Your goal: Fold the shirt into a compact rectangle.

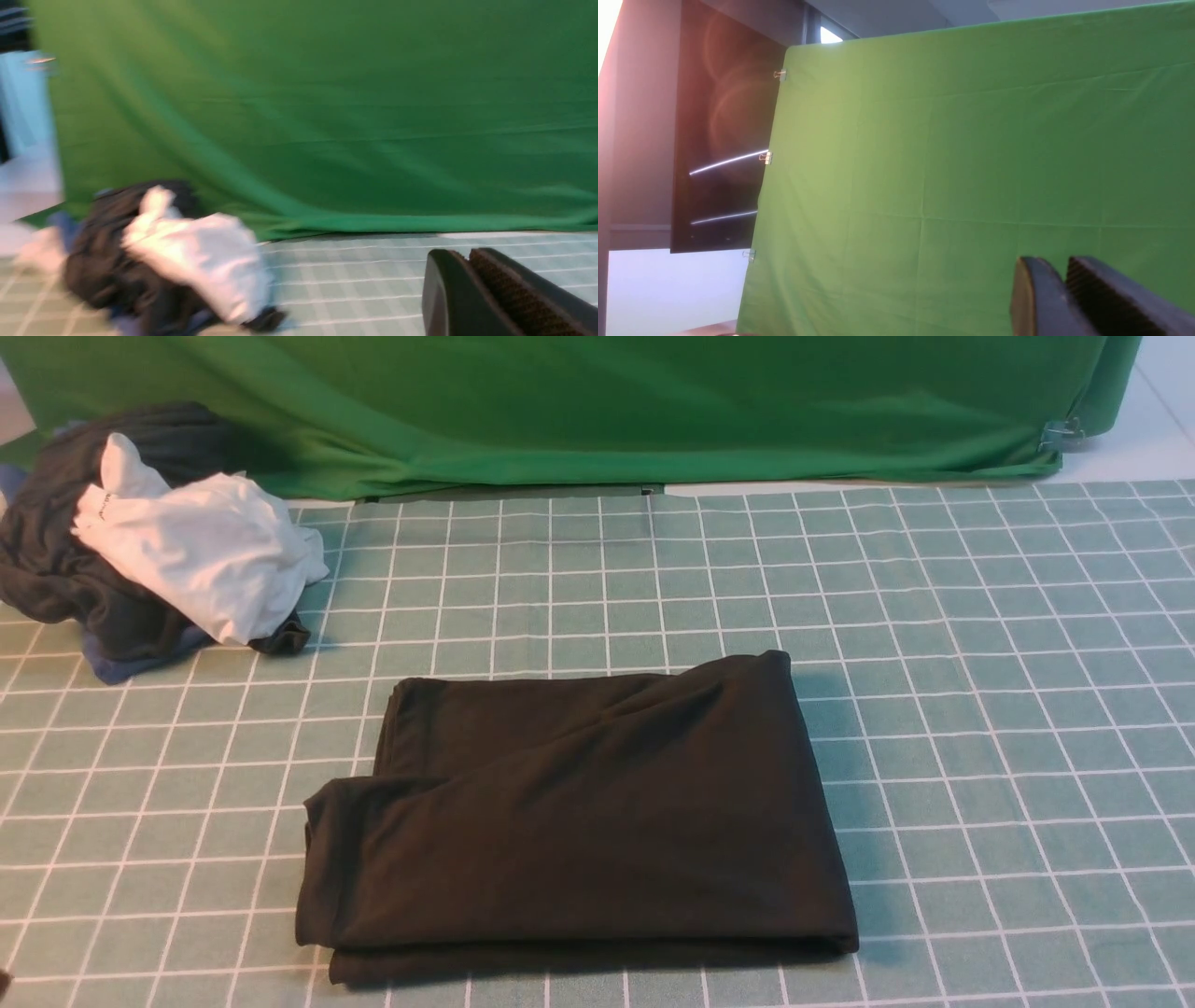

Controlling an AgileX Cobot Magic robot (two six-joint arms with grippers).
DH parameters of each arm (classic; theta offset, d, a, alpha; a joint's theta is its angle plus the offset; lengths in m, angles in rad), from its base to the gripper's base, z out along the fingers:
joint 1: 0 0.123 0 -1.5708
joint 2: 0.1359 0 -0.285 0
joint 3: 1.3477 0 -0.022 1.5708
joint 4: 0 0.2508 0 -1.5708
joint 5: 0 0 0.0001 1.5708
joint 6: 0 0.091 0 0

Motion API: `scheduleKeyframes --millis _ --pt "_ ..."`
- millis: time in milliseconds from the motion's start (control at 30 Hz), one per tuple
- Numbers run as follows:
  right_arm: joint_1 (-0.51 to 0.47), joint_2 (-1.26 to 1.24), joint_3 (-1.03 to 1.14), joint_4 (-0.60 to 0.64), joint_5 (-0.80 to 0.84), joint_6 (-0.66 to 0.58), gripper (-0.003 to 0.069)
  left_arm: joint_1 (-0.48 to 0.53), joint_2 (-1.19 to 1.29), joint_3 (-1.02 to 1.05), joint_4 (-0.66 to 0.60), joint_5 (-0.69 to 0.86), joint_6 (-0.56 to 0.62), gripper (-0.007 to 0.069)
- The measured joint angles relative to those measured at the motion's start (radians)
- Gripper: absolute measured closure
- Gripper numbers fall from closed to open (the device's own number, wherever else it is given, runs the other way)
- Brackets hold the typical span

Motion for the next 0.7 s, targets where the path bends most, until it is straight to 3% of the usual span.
scheduleKeyframes --millis 133,267,700 --pt "0.0 0.0 0.0 0.0 0.0 0.0 0.0559 0.066 -0.061 0.112 -0.003 -0.032 0.0 0.0613" --pt "0.0 0.0 0.0 0.0 0.0 0.0 0.055 0.07 -0.086 0.217 -0.007 -0.048 0.0 0.0613" --pt "0.0 0.0 0.0 0.0 0.0 0.0 0.052 0.066 -0.086 0.239 -0.057 0.048 0.0 0.0613"
